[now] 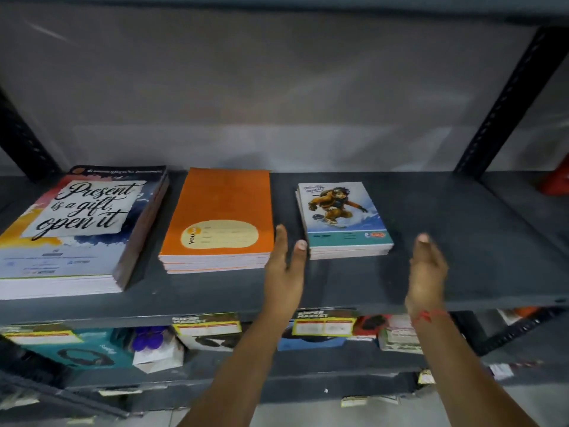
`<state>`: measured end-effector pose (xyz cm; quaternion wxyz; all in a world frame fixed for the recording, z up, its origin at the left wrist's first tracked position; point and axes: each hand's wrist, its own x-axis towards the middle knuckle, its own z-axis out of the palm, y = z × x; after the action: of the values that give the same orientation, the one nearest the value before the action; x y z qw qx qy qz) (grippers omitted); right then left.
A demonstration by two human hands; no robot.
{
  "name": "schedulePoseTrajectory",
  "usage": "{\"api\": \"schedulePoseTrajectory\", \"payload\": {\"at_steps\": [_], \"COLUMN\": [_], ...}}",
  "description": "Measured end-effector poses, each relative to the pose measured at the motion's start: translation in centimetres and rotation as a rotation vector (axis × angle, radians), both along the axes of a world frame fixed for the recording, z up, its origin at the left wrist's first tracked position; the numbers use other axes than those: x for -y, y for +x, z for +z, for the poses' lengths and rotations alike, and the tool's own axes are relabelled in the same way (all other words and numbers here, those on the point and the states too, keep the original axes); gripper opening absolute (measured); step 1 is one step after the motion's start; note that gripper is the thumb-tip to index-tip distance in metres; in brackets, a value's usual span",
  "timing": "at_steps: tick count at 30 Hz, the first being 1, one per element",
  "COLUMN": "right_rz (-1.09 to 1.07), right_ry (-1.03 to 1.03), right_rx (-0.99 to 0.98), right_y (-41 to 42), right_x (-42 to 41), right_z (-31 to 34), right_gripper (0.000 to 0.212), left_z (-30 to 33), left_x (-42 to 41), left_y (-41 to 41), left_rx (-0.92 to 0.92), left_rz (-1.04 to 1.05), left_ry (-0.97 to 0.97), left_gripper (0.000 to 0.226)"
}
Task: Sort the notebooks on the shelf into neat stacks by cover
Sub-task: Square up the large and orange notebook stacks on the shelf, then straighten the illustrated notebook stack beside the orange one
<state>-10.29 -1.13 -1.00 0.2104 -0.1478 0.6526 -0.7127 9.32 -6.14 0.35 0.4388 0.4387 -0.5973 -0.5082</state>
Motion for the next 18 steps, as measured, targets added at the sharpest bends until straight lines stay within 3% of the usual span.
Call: {"api": "schedulePoseTrajectory", "payload": {"at_steps": [4, 7, 12, 15, 18], "right_rz": [0.37, 0.532, 0.687, 0.766, 0.818], "right_ry": [0.129, 0.171, 0.15, 0.144, 0.188], "right_rx": [0.002, -0.048, 0.062, 0.082, 0.088], "right_y": [-3.2, -4.4, -5.6, -6.2, -6.2], "right_x": [2.1, 3.7, 5.3, 6.5, 7.5], "right_z": [-0.2, 0.1, 0.7, 0.9, 0.9], "right_gripper": [0.06, 0.053, 0.05, 0.052, 0.056], "left_z": [-0.4, -0.3, 0.1, 0.7, 0.8], "left_x": [2.6, 4.5, 6.4, 7.4, 7.8], "left_y": [-3.3, -4.6, -6.0, -6.1, -6.6], "left_rx": [-0.039, -0.154, -0.154, -0.184, -0.229], "left_rz": [0.036, -0.014, -0.063, -0.131, -0.165], "left_ry": [0.262, 0.301, 0.315, 0.403, 0.412], "left_gripper": [0.055, 0.054, 0.053, 0.07, 0.071]}}
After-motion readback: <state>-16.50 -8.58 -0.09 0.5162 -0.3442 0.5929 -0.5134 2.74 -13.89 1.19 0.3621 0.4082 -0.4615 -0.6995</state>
